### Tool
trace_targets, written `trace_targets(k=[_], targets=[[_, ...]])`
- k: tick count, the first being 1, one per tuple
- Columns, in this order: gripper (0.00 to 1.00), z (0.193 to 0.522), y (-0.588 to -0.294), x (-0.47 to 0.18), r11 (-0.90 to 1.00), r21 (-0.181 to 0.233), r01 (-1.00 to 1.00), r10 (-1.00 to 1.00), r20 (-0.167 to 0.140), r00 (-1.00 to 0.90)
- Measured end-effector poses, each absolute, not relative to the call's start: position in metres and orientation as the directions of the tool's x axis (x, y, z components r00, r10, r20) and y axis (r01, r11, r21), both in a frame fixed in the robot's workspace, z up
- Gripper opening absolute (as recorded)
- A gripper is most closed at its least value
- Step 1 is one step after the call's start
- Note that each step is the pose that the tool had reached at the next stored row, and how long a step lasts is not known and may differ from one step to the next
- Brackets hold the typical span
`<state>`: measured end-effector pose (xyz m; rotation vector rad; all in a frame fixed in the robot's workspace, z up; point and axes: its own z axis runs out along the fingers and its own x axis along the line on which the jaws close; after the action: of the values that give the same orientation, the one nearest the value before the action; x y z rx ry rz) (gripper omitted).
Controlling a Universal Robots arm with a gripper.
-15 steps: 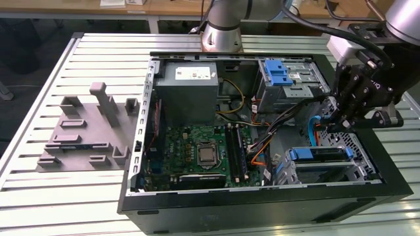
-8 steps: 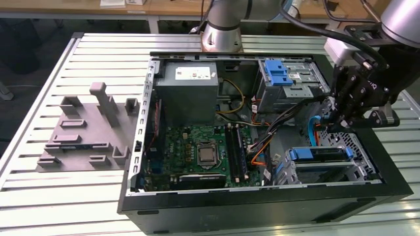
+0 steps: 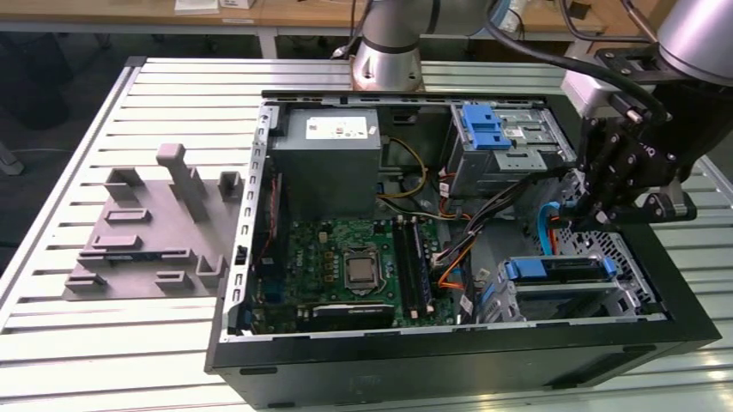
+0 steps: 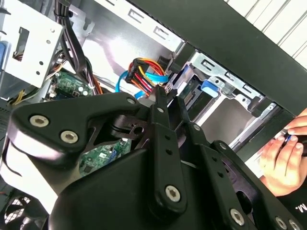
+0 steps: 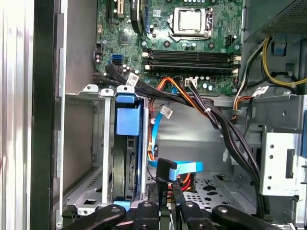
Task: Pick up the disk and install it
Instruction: 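Insert the first disk wire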
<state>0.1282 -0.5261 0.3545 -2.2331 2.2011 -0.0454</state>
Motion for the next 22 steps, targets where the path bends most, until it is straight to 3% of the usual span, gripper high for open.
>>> trace_targets(k=[6, 8, 22], targets=[[0.24, 0.3532, -0.5256, 0.1287, -0.015, -0.028, -0.999, -1.0, 0.02, 0.014], [0.16, 0.3532, -0.5256, 0.1304, -0.014, -0.026, -1.0, -1.0, 0.02, 0.014], [0.16, 0.3516, -0.5259, 0.1371, 0.033, 0.01, -0.999, -0.999, 0.021, -0.032]])
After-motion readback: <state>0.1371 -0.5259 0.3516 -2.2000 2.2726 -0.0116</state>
